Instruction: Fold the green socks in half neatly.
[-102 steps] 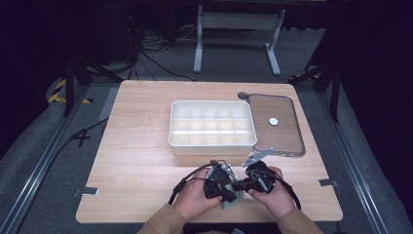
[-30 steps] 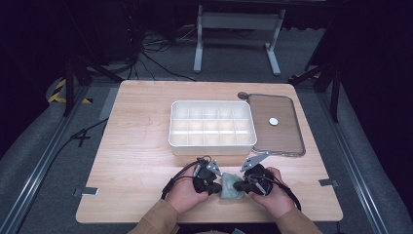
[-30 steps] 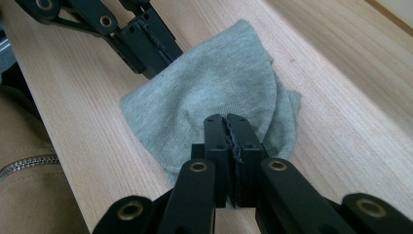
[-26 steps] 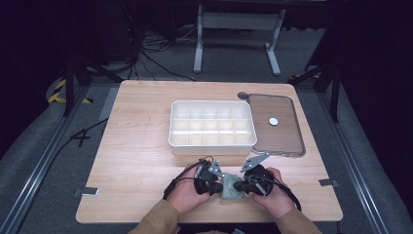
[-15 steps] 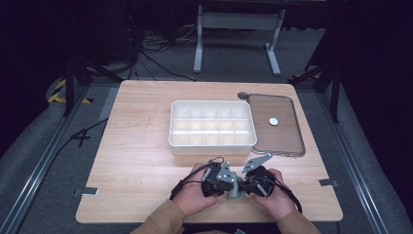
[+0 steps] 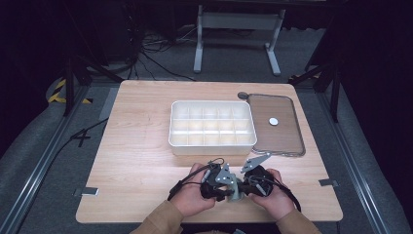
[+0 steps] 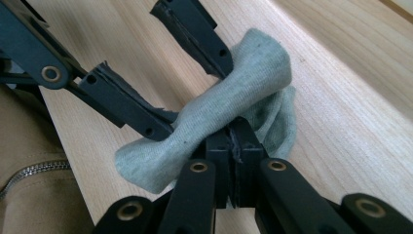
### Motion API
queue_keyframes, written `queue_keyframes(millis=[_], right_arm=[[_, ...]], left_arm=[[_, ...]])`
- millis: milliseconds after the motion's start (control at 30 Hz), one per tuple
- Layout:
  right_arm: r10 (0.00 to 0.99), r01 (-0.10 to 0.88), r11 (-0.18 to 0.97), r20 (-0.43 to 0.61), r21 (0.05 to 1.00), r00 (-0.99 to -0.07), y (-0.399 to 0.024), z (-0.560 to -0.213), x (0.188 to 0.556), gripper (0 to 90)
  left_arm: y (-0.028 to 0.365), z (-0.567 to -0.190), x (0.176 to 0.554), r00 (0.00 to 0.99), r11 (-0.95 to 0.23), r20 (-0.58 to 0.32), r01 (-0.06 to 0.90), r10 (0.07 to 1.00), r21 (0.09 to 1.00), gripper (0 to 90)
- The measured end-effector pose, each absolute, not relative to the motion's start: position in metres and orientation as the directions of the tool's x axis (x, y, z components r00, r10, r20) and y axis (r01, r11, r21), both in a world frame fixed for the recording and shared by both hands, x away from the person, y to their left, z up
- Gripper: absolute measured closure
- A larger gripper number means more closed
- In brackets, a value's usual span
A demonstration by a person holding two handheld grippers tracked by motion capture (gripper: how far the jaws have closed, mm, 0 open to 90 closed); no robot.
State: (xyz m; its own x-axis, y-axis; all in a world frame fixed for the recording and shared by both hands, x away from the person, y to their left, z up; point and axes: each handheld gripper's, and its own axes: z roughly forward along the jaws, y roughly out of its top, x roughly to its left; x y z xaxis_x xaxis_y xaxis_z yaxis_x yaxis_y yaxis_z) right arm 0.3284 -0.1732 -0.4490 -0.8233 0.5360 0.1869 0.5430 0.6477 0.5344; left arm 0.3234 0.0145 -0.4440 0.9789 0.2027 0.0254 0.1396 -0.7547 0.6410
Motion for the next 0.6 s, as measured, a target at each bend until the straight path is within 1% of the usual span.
queue_keyframes(millis=[33,233,400,500,567,600], right_arm=[[0.536,0.543,0.648,0.187,0.534,-0.823,-0.173,-0.449,0.328,87.6],[0.556,0.555,0.648,0.175,0.521,-0.813,-0.178,-0.441,0.325,80.7],[0.567,0.55,0.603,0.174,0.578,-0.805,-0.198,-0.416,0.323,79.1],[0.629,0.591,0.574,0.157,0.567,-0.761,-0.223,-0.411,0.327,82.1],[0.658,0.627,0.565,0.166,0.536,-0.735,-0.233,-0.417,0.331,87.5],[0.656,0.639,0.567,0.184,0.52,-0.732,-0.235,-0.422,0.332,89.0]], left_arm=[[0.014,-0.444,0.323,0.979,-0.755,0.025,0.14,0.203,0.641,60.7],[0.015,-0.446,0.325,0.977,-0.762,0.005,0.164,0.215,0.626,61.6],[0.013,-0.45,0.325,0.977,-0.766,0.0,0.166,0.212,0.621,61.7],[0.012,-0.45,0.325,0.979,-0.766,0.004,0.157,0.204,0.624,61.8],[0.012,-0.449,0.325,0.979,-0.766,0.006,0.154,0.202,0.624,61.7],[0.012,-0.449,0.325,0.979,-0.763,0.006,0.157,0.206,0.627,61.7]])
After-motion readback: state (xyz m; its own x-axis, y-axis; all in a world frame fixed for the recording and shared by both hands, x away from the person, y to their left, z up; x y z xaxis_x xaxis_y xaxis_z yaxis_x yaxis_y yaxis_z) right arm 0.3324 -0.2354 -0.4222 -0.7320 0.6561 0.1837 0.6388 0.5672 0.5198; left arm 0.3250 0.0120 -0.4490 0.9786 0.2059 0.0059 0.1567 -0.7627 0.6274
